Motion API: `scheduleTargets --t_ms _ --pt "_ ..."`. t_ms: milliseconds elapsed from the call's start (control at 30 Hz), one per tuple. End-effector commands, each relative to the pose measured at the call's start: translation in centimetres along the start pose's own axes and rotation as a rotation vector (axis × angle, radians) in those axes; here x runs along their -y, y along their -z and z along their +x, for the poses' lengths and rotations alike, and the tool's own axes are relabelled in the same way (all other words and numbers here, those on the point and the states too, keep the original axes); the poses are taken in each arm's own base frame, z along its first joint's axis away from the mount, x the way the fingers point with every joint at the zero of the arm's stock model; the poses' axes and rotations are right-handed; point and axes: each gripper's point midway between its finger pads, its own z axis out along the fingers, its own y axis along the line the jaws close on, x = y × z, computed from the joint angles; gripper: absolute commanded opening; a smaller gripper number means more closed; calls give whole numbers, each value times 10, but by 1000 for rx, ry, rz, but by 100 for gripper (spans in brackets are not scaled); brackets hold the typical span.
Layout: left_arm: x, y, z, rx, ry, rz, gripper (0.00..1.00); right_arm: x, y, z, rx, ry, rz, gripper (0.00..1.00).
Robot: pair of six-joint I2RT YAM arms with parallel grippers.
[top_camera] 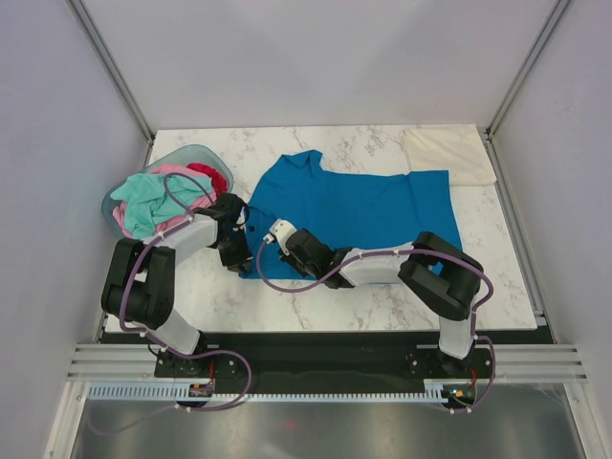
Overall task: Fold and stack the t-shirts
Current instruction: Fold the tshirt
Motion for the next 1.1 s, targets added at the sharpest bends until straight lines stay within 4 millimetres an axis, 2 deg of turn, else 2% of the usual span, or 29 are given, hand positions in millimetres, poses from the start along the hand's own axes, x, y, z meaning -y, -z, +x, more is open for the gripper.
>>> scheduleTargets --t_ms 0,200,367,700,1067 --pt "-11 0 -5 9 -4 -61 27 1 11 -34 83 -50 -11 29" --pt "-9 6 -13 29 -8 -63 27 7 17 -49 121 -75 -5 29" --pt "-7 9 -17 33 -17 -67 28 12 16 -51 119 -79 4 26" --pt "-7 8 -14 24 -14 -64 28 -1 5 -38 87 -72 -46 29" --pt "-10 6 -12 18 -12 -75 28 -1 -9 -23 47 -67 -23 31"
